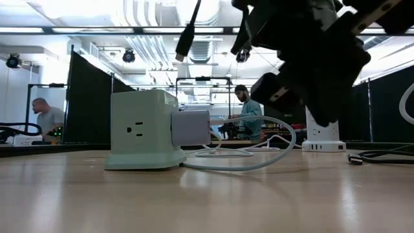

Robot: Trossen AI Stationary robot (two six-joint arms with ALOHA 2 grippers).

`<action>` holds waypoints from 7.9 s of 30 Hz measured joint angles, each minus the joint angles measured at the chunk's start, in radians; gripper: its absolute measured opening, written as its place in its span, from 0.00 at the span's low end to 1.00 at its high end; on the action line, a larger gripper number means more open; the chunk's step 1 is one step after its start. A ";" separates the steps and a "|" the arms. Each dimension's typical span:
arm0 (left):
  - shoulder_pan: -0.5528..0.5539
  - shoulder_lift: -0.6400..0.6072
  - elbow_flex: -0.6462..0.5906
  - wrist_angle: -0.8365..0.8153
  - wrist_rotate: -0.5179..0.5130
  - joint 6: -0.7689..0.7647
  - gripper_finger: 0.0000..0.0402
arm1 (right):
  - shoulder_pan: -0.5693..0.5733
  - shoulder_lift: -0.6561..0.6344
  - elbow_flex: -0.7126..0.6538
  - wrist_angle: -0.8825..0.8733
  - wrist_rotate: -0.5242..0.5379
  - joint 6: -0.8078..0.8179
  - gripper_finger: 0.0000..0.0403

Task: Insert USB
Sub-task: Insert the black charger cable into the green outlet extension, then adjust the cables on the table

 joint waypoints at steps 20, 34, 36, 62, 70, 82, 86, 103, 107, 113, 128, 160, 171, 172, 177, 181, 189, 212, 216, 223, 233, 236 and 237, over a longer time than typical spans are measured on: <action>-0.057 -0.102 -0.176 -0.010 0.000 -0.001 0.06 | 0.007 0.018 -0.037 0.541 0.123 -0.167 0.03; -0.070 -0.299 -0.479 -0.013 0.006 -0.244 0.06 | -0.035 0.134 0.015 0.621 0.262 -0.476 0.03; -0.069 -0.321 -0.506 -0.015 0.005 -0.255 0.06 | -0.035 0.166 0.030 0.623 0.261 -0.504 0.03; 0.032 -0.508 -0.729 -0.015 0.000 -0.281 0.06 | -0.205 0.370 0.352 0.572 0.484 -0.440 0.03; 0.060 -0.507 -0.767 -0.016 0.001 -0.293 0.06 | -0.285 0.247 0.352 0.445 0.481 -0.535 0.03; 0.063 -0.508 -0.788 -0.012 0.028 -0.374 0.06 | -0.443 0.363 0.351 0.499 0.423 -0.432 0.03; 0.063 -0.508 -0.788 -0.013 0.036 -0.384 0.06 | -0.421 0.362 0.351 0.371 0.322 -0.386 0.03; 0.067 -0.508 -0.790 -0.033 0.036 -0.364 0.06 | -0.296 0.359 0.351 0.342 0.141 -0.287 0.03; 0.068 -0.508 -0.790 -0.095 0.036 -0.392 0.06 | -0.310 0.356 0.351 0.335 0.205 -0.262 0.03; 0.076 -0.508 -0.795 -0.269 0.037 -0.548 0.06 | -0.310 0.354 0.351 0.337 0.210 -0.264 0.03; 0.148 -0.509 -0.795 -0.480 0.144 -0.765 0.06 | -0.307 0.353 0.351 0.346 0.209 -0.241 0.03; 0.135 -0.528 -0.754 -0.727 0.258 -0.942 0.06 | -0.308 0.353 0.351 0.345 0.209 -0.210 0.03; 0.136 -0.485 -0.757 -0.729 0.257 -0.973 0.06 | -0.308 0.353 0.351 0.361 0.209 -0.215 0.03; 0.135 -0.485 -0.757 -0.727 0.257 -0.970 0.06 | -0.308 0.353 0.351 0.361 0.209 -0.220 0.03; 0.130 -0.501 -0.756 -0.733 0.280 -0.963 0.08 | -0.312 0.353 0.351 0.360 0.210 -0.226 0.03; 0.131 -0.529 -0.757 -0.773 0.375 -0.966 0.21 | -0.314 0.350 0.351 0.355 0.215 -0.252 0.03; 0.124 -0.656 -0.758 -0.795 0.469 -0.821 0.42 | -0.315 0.340 0.351 0.354 0.228 -0.283 0.03; 0.122 -0.884 -0.753 -0.905 0.911 -0.966 0.38 | -0.308 0.395 0.350 0.692 0.168 -0.296 0.03; 0.119 -0.880 -0.753 -0.877 0.917 -0.966 0.33 | -0.303 0.435 0.350 0.798 0.162 -0.296 0.03; 0.120 -0.842 -0.755 -0.856 0.903 -0.964 0.26 | -0.303 0.498 0.356 0.827 0.174 -0.296 0.03; 0.122 -0.716 -0.755 -0.854 0.837 -0.965 0.26 | -0.311 0.591 0.395 0.846 0.355 -0.267 0.03; 0.122 -0.665 -0.755 -0.852 0.836 -0.977 0.26 | -0.310 0.577 0.401 0.798 0.360 -0.246 0.03; 0.122 -0.647 -0.757 -0.854 0.836 -0.983 0.26 | -0.310 0.568 0.400 0.777 0.358 -0.236 0.03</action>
